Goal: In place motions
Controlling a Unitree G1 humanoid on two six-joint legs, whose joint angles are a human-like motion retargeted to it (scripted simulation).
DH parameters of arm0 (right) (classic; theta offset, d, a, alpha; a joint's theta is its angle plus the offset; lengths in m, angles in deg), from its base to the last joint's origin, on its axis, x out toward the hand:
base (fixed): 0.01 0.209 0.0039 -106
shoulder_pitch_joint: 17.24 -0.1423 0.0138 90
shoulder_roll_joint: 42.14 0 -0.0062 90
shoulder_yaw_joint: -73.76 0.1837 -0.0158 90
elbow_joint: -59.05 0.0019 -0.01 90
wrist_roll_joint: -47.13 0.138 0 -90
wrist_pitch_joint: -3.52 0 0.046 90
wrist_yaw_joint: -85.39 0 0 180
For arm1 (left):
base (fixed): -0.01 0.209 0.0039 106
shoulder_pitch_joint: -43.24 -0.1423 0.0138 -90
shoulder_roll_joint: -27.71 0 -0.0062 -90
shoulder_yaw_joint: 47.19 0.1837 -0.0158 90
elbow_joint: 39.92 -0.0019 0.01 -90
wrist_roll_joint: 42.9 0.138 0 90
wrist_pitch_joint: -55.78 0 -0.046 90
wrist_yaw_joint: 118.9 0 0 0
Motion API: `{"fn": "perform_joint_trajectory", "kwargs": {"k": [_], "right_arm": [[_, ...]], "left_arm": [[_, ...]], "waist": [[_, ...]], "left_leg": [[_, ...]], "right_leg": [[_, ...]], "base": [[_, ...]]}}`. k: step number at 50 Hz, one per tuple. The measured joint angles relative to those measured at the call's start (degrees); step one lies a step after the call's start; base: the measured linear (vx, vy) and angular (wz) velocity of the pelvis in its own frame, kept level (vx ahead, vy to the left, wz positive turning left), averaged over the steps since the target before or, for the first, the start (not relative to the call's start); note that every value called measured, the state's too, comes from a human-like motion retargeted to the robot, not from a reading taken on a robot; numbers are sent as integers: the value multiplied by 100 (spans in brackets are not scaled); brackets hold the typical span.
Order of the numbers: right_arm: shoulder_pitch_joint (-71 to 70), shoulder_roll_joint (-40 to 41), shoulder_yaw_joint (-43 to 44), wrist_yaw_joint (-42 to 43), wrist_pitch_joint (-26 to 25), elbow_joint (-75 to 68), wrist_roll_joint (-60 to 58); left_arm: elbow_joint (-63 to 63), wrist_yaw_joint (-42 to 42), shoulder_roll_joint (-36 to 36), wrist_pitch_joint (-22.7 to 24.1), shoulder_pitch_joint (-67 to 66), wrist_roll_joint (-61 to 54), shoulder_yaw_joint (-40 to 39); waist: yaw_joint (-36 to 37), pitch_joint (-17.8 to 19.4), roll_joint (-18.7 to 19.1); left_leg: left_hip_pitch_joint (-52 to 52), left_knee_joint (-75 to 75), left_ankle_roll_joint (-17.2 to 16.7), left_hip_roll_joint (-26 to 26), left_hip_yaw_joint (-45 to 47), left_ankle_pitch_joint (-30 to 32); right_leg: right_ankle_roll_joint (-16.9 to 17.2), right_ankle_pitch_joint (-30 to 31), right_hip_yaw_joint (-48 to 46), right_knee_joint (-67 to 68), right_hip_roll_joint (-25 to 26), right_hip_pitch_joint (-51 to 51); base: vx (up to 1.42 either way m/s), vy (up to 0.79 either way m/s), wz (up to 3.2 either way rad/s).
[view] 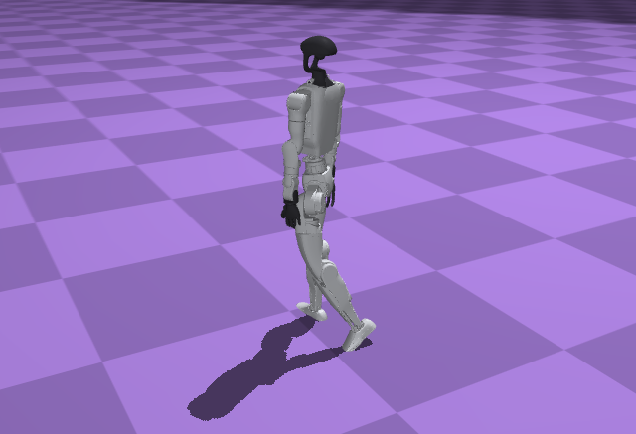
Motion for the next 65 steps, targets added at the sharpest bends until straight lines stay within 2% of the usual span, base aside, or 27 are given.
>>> {"fn": "perform_joint_trajectory", "kwargs": {"k": [2,3,4,7,10,13,18,21,23,25,27,30,37,48,65], "right_arm": [[7,-62,27,23,-10,-136,-42],[14,-93,34,29,-18,-192,-60],[17,-132,38,40,-32,-260,-79],[1,-269,47,121,-89,-479,-130],[-24,-388,87,248,-135,-609,-132],[-19,-477,150,262,-135,-624,-91],[41,-503,238,282,-126,-571,-33],[73,-474,239,270,-128,-561,3],[93,-446,227,245,-135,-566,13],[121,-417,225,228,-144,-575,7],[161,-385,227,218,-152,-582,-9],[213,-302,236,233,-160,-569,33],[352,-153,211,107,-163,-645,167],[200,-156,97,175,-123,-435,-143],[134,-156,137,-9,-80,-343,34]], "left_arm": [[111,-10,5,10,44,-54,20],[157,-11,-3,16,61,-79,25],[205,-10,-20,28,79,-111,26],[334,18,-121,92,133,-220,5],[429,73,-223,214,163,-316,17],[469,124,-267,345,167,-310,99],[358,198,-284,407,127,-250,161],[242,231,-279,377,92,-259,159],[149,254,-262,344,75,-225,189],[58,280,-246,309,58,-154,237],[-12,282,-232,284,36,-65,270],[-36,254,-217,254,34,63,281],[97,211,-135,233,73,161,296],[53,200,-87,218,123,23,140],[-148,296,-113,206,-83,144,46]], "waist": [[106,92,-252],[143,126,-314],[173,158,-352],[311,281,-409],[462,442,-428],[416,558,-319],[430,714,-61],[517,791,51],[581,829,101],[572,801,136],[419,704,240],[246,579,319],[348,305,242],[354,102,193],[380,94,118]], "left_leg": [[-515,1172,522,192,-488,168],[-686,1518,681,235,-678,221],[-834,1745,687,229,-895,188],[-1252,1963,455,-123,-1706,12],[-1505,1691,333,-454,-2054,-247],[-1606,995,277,-696,-2332,-612],[-1613,-321,-141,-1025,-3110,-980],[-1538,-922,-405,-1087,-3374,-988],[-1447,-1254,-487,-1101,-3404,-710],[-1311,-1552,-301,-1161,-3383,-354],[-1189,-1714,-387,-1092,-3400,-391],[-1051,-1986,-336,-1111,-3377,-332],[-834,-2186,-245,-1204,-3169,-455],[-730,-2212,-156,-1271,-3018,-649],[-682,-2233,-107,-1335,-2945,-713]], "right_leg": [[-2,-1,215,17,-173,86],[-10,4,283,19,-205,108],[-19,9,345,24,-220,116],[-41,48,618,47,-226,111],[-36,81,947,89,-233,99],[-13,103,1069,94,-154,113],[-6,137,1356,53,172,183],[3,146,1566,32,364,278],[7,145,1746,24,475,359],[12,133,1901,25,537,409],[27,109,1906,41,613,408],[59,85,1910,59,644,403],[116,66,2063,103,616,398],[202,75,2190,151,594,371],[293,175,2263,134,552,366]], "base": [[-18,0,-61],[-18,2,-54],[-16,4,-49],[-22,7,-77],[-20,9,-89],[-16,5,-50],[-5,1,-71],[7,-3,-103],[18,-6,-102],[22,-7,-63],[28,-10,-12],[20,-10,-11],[21,-14,-25],[12,-11,-13],[1,-4,-3]]}}
